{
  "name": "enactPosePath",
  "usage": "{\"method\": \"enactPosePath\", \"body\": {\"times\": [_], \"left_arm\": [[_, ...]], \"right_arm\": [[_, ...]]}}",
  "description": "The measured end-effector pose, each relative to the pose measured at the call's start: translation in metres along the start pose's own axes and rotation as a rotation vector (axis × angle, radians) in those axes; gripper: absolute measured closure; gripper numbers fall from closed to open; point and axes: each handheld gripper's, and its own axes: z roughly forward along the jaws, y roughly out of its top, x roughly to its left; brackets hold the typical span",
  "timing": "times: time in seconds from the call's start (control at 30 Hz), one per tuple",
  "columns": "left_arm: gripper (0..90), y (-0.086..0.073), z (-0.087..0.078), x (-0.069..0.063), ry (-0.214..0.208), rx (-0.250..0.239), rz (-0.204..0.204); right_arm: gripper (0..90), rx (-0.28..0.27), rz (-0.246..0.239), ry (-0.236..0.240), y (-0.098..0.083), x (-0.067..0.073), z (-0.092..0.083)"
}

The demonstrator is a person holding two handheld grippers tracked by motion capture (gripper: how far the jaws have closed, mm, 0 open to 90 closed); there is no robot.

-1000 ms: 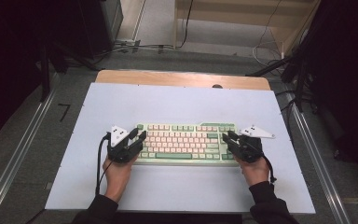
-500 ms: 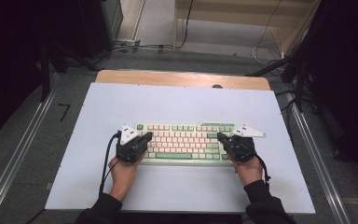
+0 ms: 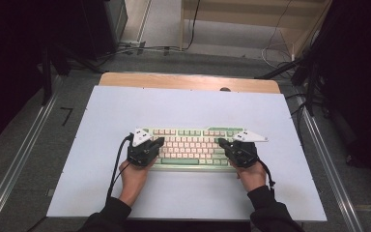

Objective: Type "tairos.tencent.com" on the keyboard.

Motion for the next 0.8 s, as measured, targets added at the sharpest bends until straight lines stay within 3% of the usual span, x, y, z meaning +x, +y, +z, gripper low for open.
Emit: {"method": "enactPosePath", "body": {"times": [0.17,0.33,0.6,0.8], "left_arm": [[90.0,0.001,0.007,-0.005,-0.011,0.009,0.018],[90.0,0.005,0.015,-0.008,-0.058,0.025,0.021],[90.0,0.009,0.025,-0.016,-0.055,0.043,0.058],[90.0,0.011,0.028,-0.024,-0.045,0.055,0.098]], "right_arm": [[87.8,0.001,-0.006,0.011,0.0,0.002,0.003],[87.8,0.001,-0.007,0.021,0.0,0.004,0.005],[88.0,-0.002,-0.025,0.032,0.001,0.007,0.005],[88.0,-0.001,-0.03,0.009,0.001,0.009,0.005]]}}
